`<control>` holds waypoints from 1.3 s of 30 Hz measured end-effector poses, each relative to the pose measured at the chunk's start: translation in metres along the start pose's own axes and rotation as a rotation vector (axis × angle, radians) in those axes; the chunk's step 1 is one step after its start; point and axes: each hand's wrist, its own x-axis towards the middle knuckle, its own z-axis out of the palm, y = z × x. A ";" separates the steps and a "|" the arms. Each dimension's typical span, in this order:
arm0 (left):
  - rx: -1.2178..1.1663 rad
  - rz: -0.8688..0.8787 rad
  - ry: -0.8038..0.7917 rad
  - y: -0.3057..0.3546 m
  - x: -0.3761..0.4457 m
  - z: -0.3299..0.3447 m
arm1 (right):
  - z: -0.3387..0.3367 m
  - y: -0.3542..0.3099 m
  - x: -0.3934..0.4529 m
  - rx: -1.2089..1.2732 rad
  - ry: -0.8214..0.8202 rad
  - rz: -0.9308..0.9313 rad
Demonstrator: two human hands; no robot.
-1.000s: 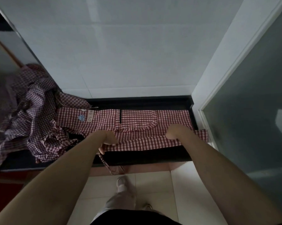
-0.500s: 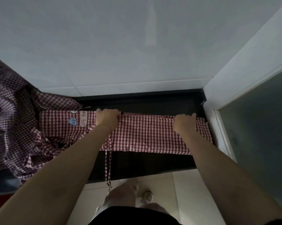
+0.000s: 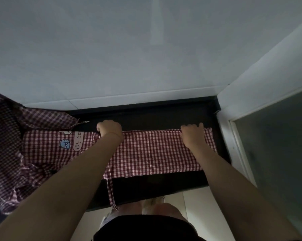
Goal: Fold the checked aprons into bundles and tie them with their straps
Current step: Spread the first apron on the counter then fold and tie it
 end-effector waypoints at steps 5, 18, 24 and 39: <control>-0.247 0.323 0.088 0.040 -0.010 0.002 | 0.005 0.011 0.002 0.071 0.042 -0.063; -0.366 0.136 0.181 0.078 -0.013 0.011 | 0.021 0.094 0.001 0.022 0.219 0.119; -0.395 0.114 0.506 0.109 -0.039 0.024 | 0.035 0.038 -0.013 0.213 0.338 -0.168; -0.517 0.234 0.294 0.126 -0.056 0.028 | 0.037 0.047 -0.009 0.321 -0.087 0.042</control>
